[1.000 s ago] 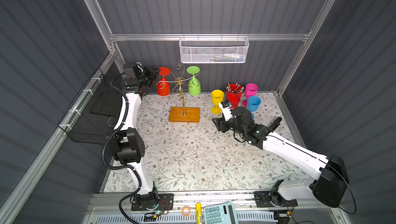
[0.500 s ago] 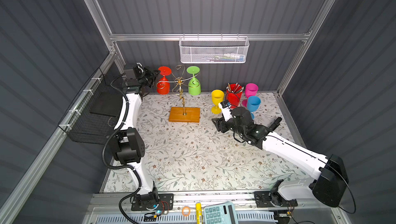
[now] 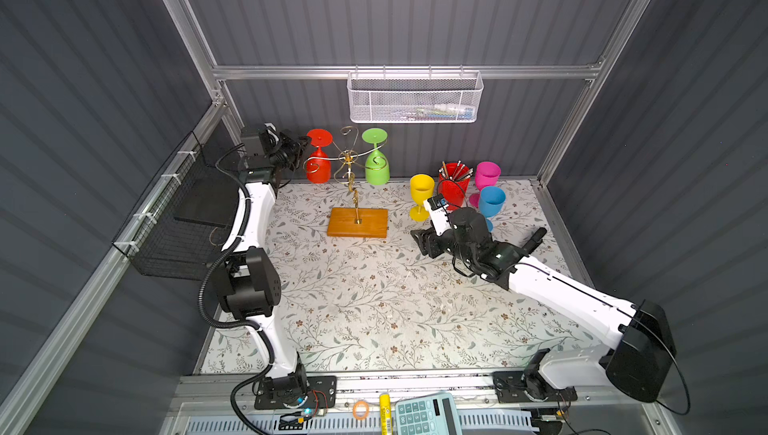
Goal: Take the wine glass off the wine glass rack
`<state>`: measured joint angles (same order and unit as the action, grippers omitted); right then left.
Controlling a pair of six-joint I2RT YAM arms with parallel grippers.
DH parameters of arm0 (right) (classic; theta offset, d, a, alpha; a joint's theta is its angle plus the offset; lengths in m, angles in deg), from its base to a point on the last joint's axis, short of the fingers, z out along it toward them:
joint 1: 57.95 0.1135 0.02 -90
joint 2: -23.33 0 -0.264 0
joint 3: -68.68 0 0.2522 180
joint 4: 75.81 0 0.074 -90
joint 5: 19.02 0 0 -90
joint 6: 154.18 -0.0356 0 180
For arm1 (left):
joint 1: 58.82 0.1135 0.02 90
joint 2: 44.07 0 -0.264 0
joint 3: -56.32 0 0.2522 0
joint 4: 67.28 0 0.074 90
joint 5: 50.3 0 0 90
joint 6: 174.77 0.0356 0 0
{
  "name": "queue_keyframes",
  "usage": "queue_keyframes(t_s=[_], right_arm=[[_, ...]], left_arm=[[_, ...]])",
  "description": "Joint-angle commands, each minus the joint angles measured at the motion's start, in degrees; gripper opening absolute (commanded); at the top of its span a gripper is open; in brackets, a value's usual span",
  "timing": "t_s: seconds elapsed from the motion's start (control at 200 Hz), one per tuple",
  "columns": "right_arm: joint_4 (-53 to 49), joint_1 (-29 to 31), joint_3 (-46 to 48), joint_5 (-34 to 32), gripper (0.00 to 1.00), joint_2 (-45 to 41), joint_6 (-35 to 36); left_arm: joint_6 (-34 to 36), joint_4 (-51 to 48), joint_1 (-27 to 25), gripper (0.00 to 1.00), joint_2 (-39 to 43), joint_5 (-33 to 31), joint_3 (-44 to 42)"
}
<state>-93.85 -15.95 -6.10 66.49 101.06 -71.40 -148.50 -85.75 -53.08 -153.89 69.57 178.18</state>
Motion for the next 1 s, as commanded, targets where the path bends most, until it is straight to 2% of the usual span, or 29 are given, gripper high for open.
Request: queue_keyframes(t_s=[0.0,0.405,0.991], right_arm=[[0.5,0.4,-0.7,-0.6,0.70,0.2,0.5],[0.7,0.6,-0.4,-1.1,0.70,-0.1,0.5],[0.8,0.7,0.1,-1.9,0.70,-0.8,0.8]], left_arm=[[-0.8,2.8,0.3,0.00,3.3,0.2,-0.9],[-4.3,10.0,0.3,0.00,5.3,-1.5,-5.2],[-6.2,13.6,0.2,0.00,0.7,0.8,-1.3]])
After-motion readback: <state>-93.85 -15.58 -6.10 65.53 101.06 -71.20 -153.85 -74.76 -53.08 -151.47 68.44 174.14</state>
